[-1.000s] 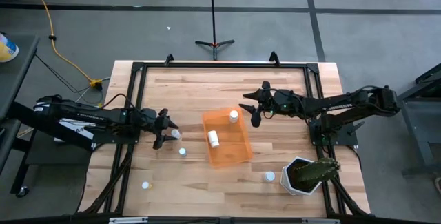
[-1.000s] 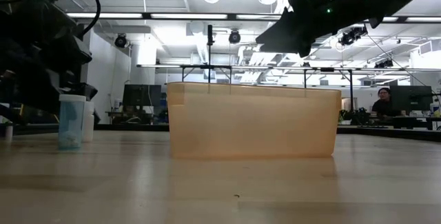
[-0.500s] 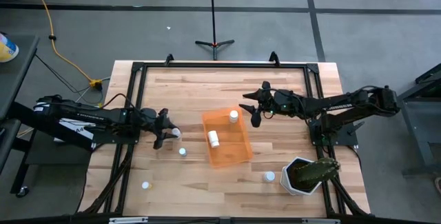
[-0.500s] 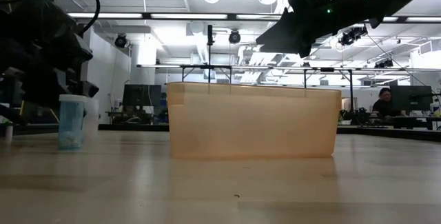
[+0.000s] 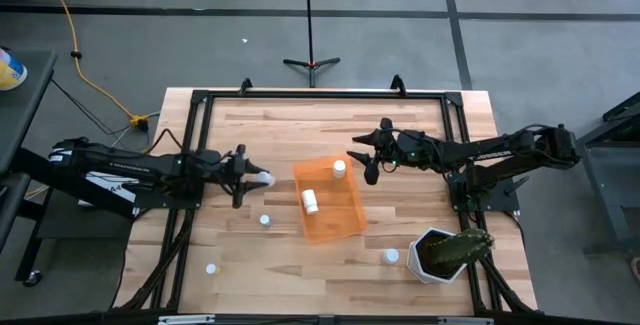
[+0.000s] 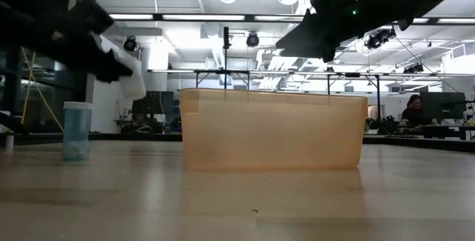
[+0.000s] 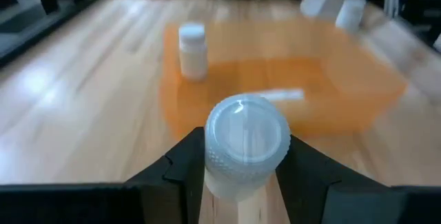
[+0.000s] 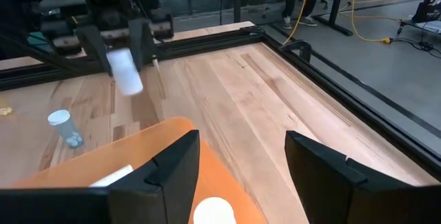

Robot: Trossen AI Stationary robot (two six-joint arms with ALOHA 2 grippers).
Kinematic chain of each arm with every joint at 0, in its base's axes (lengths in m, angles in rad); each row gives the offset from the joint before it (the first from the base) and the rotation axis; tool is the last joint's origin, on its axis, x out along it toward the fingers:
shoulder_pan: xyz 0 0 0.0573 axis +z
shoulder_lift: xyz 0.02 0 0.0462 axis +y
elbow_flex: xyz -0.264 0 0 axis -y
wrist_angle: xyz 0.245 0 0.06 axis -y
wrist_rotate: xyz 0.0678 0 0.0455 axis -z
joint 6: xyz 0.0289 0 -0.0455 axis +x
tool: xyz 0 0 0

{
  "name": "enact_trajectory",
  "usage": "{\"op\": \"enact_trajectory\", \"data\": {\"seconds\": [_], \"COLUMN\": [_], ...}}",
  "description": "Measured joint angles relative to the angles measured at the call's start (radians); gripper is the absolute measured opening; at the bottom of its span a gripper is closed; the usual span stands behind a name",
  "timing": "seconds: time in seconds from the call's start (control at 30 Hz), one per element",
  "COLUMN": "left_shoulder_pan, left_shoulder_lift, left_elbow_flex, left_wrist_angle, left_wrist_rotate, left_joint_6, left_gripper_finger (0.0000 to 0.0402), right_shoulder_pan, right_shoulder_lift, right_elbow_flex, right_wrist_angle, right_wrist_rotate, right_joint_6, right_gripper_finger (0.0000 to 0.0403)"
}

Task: Pick and place pill bottles into a basket
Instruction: Put the small white pill bottle into the bin

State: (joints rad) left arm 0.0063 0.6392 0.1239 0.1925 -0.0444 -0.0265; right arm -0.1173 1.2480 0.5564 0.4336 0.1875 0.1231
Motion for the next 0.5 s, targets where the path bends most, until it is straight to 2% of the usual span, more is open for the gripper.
{"op": "enact_trajectory", "data": {"seconds": [0.27, 0.5], "left_shoulder_pan": [0.000, 0.000], "left_shoulder_lift": [0.009, 0.130], "left_elbow_flex": [0.087, 0.107], "left_wrist_angle": [0.008, 0.186], "left_wrist_rotate": [-0.002, -0.013], "left_joint_6": [0.058, 0.084], "left_gripper_finger": [0.0191, 0.0180], "right_shoulder_pan": [0.000, 0.000], "right_shoulder_lift": [0.000, 0.000], "right_elbow_flex": [0.000, 0.000], "right_wrist_angle": [-0.004, -0.013], "right_wrist_rotate": [0.033, 0.049], "right_joint_6": [0.000, 0.000], "right_gripper_finger": [0.0204, 0.0204]}}
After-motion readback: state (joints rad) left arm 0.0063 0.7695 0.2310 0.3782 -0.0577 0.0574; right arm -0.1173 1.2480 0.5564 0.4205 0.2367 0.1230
